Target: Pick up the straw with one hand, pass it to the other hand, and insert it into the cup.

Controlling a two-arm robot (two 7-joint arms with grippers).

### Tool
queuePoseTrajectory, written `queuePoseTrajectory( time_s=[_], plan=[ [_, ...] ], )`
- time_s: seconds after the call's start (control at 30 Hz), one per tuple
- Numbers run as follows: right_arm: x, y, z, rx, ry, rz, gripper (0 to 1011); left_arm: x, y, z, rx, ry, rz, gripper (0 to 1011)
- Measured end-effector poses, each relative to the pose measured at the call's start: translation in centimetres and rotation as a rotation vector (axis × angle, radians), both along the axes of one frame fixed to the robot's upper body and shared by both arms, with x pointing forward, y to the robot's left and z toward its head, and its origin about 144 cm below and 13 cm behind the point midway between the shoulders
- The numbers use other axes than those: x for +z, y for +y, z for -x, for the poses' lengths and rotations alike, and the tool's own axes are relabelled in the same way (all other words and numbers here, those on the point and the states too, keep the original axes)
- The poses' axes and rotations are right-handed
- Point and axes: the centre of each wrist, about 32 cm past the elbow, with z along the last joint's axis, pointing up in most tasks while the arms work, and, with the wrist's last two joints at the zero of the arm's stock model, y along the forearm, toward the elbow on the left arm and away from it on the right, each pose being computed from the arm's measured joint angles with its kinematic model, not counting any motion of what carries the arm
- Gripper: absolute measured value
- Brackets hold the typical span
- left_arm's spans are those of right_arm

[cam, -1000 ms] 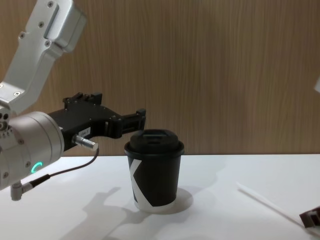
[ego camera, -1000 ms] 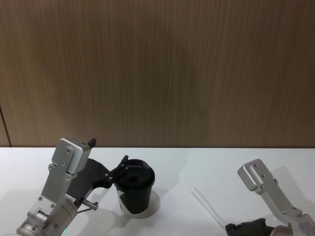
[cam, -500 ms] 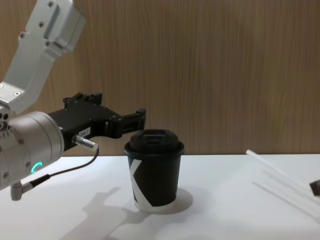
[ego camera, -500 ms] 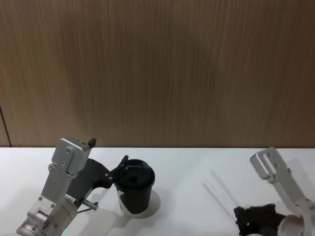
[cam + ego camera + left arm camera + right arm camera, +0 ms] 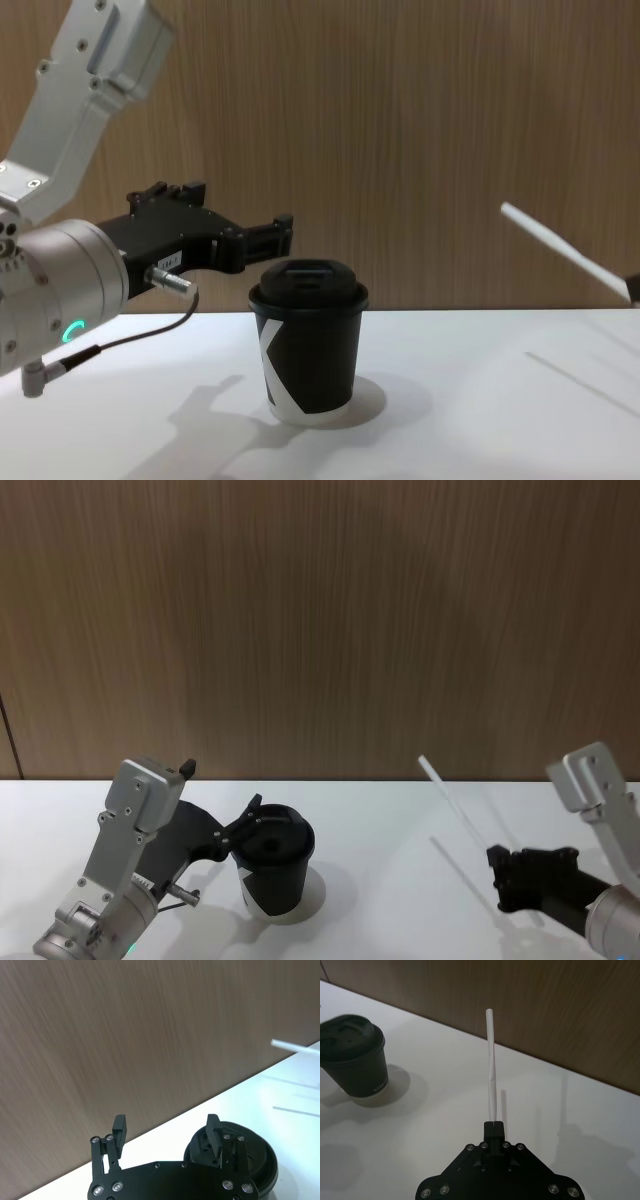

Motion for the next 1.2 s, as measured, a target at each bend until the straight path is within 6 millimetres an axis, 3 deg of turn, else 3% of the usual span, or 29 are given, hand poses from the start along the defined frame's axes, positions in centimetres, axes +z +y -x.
queuePoseTrajectory(
  time_s=[0.63, 1.2],
  plan=[
    [1.6, -0.8, 0.2, 0.157, -0.295, -0.152, 0, 3.3, 1.3, 0.0, -0.171, 0.006, 0.024, 1000],
    [1.8, 0.0, -0.1, 0.294, -0.448, -0.312, 0, 5.9, 3.7, -0.7, -0.396, 0.109, 0.122, 1000]
  ],
)
